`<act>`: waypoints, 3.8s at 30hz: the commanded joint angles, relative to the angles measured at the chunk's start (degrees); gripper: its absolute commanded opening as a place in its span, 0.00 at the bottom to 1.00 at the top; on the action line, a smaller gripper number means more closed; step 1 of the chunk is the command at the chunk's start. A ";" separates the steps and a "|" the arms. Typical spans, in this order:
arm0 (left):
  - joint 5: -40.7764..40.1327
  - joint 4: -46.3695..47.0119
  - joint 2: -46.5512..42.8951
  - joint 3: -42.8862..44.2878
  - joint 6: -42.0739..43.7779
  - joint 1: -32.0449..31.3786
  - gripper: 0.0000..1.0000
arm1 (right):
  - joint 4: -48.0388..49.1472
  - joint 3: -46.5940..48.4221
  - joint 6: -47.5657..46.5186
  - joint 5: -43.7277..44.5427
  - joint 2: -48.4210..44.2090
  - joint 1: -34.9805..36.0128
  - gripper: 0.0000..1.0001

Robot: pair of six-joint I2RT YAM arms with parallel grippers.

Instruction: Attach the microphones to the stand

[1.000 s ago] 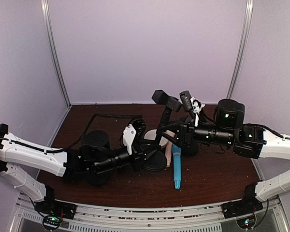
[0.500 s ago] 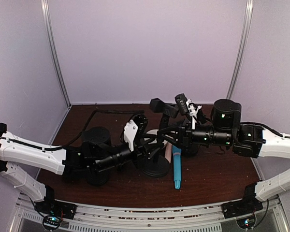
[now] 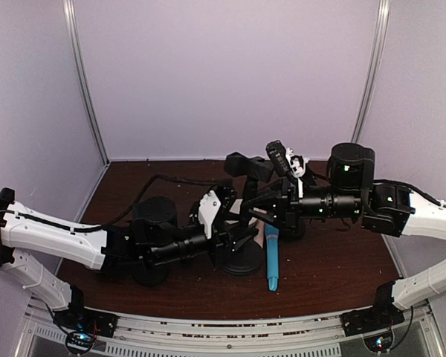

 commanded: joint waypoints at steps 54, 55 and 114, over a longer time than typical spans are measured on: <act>10.05 5.44 -4.32 -0.89 3.02 0.80 0.00 | 5.21 -0.48 -0.29 8.06 1.55 6.13 0.00; 12.30 5.23 -4.45 -0.57 3.20 1.01 0.00 | 5.40 -0.60 -1.65 4.92 1.17 5.77 0.00; 25.26 -2.37 -7.10 3.54 5.03 3.89 0.00 | 10.09 -4.56 -9.14 -8.27 -0.31 3.74 0.00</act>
